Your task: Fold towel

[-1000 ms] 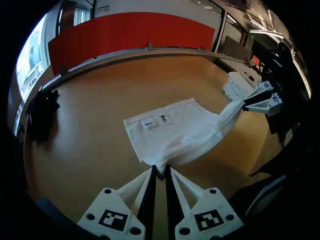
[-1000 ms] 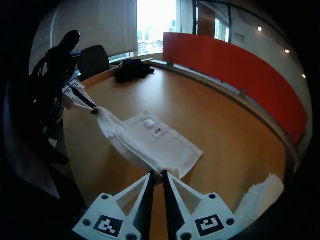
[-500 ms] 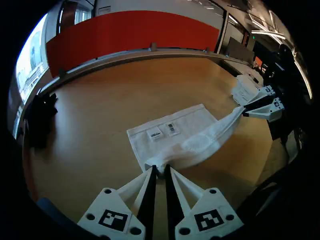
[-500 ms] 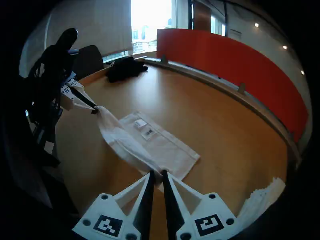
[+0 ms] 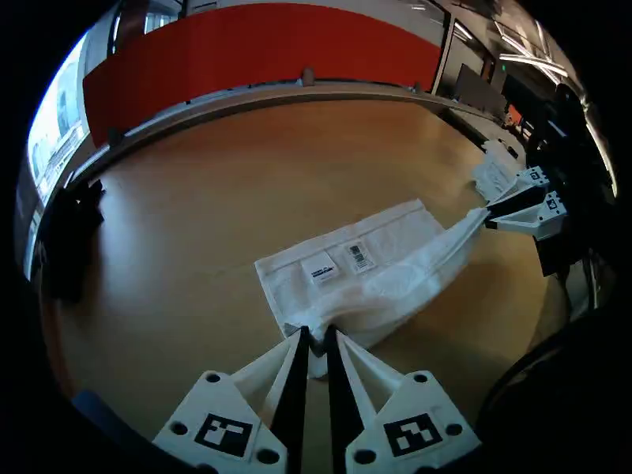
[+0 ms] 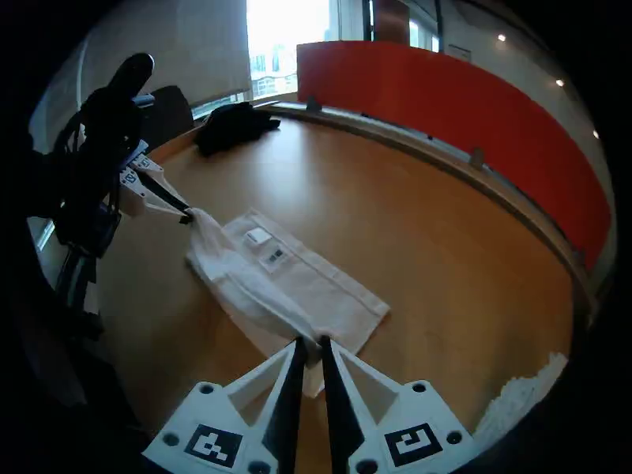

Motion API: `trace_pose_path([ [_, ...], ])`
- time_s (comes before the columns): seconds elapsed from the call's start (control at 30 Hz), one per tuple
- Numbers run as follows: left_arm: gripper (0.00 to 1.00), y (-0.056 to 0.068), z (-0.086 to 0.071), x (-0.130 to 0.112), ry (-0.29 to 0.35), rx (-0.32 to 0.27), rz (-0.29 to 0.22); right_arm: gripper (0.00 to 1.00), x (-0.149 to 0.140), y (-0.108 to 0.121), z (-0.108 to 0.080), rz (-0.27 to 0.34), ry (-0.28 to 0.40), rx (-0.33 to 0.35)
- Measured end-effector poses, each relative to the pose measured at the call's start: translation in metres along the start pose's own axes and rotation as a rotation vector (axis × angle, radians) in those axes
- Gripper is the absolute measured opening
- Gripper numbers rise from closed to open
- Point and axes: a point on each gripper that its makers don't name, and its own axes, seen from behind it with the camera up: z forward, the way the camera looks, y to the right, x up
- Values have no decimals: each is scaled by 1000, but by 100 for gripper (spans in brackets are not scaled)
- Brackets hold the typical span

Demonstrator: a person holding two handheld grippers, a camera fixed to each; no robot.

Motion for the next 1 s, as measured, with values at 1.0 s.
trace_pose_path([
  [1.0, 39, -27, 55, -6, -63, 76, 22, 32, -26, 50, 51, 65, -97, -115],
])
